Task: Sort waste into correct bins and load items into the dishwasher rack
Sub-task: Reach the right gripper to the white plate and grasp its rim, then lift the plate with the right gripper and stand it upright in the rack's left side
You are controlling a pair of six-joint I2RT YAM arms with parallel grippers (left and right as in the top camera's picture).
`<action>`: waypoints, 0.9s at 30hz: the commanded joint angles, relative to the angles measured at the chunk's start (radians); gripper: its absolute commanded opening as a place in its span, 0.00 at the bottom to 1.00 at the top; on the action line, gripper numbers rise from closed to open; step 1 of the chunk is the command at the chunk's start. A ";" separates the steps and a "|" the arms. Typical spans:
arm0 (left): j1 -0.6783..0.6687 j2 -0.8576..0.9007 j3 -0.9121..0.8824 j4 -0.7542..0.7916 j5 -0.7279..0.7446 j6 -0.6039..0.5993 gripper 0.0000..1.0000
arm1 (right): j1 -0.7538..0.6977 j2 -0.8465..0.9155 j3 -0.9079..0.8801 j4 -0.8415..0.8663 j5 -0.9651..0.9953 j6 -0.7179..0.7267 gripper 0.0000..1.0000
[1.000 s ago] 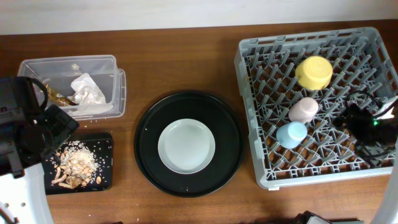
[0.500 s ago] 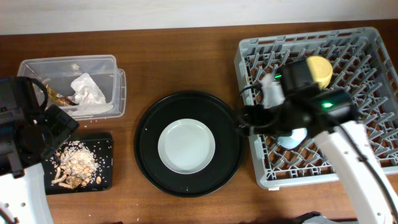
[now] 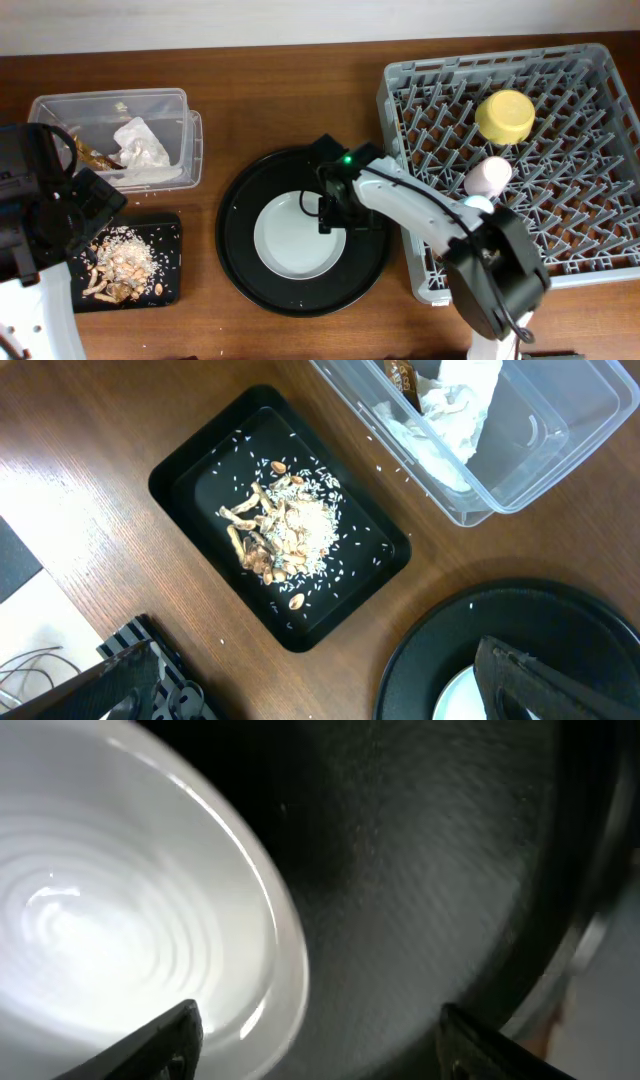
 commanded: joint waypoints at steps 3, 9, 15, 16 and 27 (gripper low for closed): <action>0.005 -0.007 0.010 -0.002 0.003 -0.007 0.99 | 0.006 0.062 -0.008 0.054 0.000 0.009 0.68; 0.005 -0.007 0.010 -0.002 0.003 -0.007 0.99 | 0.006 0.068 -0.045 0.095 0.002 0.013 0.49; 0.005 -0.007 0.010 -0.002 0.003 -0.007 0.99 | 0.006 0.069 -0.125 0.159 0.012 0.013 0.38; 0.005 -0.007 0.010 -0.002 0.003 -0.007 0.99 | 0.006 0.069 -0.131 0.159 0.012 0.013 0.32; 0.005 -0.007 0.010 -0.002 0.003 -0.007 0.99 | -0.082 -0.046 0.080 -0.124 0.127 0.012 0.04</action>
